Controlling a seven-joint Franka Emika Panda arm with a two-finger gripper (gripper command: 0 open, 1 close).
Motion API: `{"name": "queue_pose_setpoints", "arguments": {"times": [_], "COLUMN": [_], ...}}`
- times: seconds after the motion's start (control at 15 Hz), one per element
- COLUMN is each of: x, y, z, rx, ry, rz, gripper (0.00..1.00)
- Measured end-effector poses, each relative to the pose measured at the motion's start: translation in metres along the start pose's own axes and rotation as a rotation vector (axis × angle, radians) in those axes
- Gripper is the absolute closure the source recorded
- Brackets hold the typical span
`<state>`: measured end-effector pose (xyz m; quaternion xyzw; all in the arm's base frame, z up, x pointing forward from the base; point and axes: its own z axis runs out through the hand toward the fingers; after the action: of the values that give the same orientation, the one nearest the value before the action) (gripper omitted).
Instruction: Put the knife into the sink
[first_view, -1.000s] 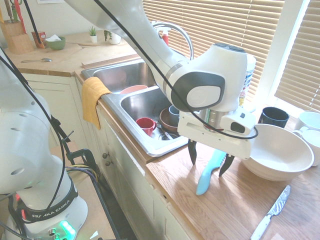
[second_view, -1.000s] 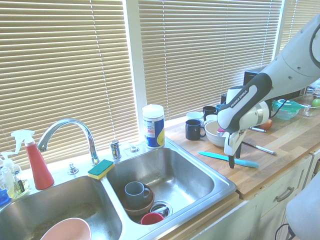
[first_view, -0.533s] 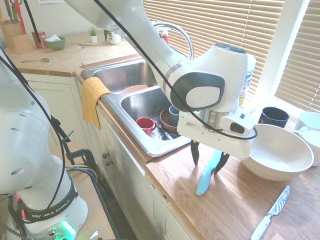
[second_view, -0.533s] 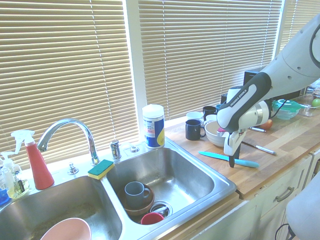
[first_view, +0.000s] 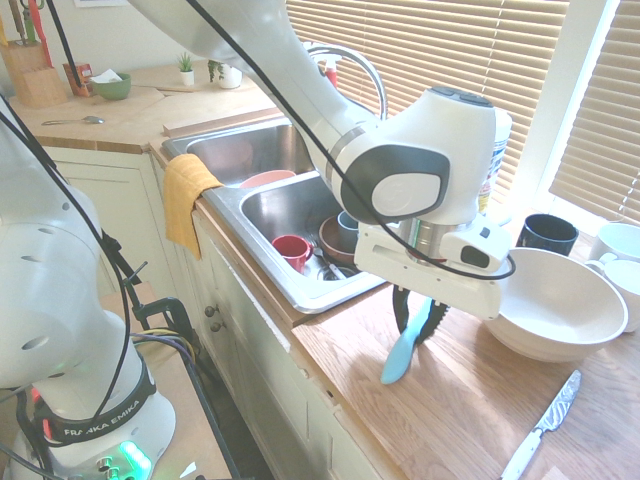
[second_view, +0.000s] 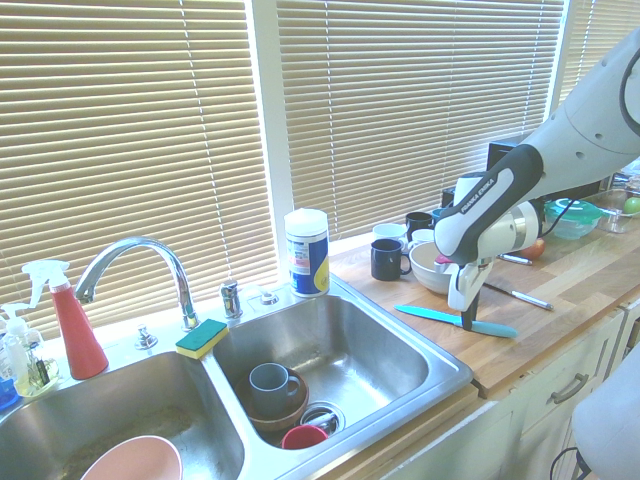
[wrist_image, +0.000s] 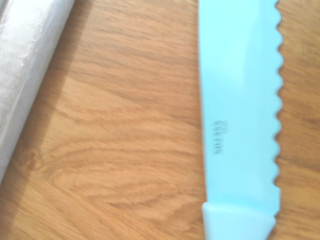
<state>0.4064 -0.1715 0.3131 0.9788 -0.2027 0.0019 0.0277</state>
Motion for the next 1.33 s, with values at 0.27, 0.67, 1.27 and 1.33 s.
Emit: {"name": "queue_pose_setpoints", "arguments": {"times": [0.27,0.67,1.27,1.33], "x": [0.000,0.002,0.003,0.001], "y": [0.002,0.005,-0.005,-0.011], "z": [0.000,-0.026,-0.117,-0.125], "rx": [0.009,0.046,0.098,0.101], "ry": [-0.004,0.000,0.092,0.103], "rz": [0.013,0.055,0.092,0.106], "gripper": [1.00,1.00,1.00,1.00]}}
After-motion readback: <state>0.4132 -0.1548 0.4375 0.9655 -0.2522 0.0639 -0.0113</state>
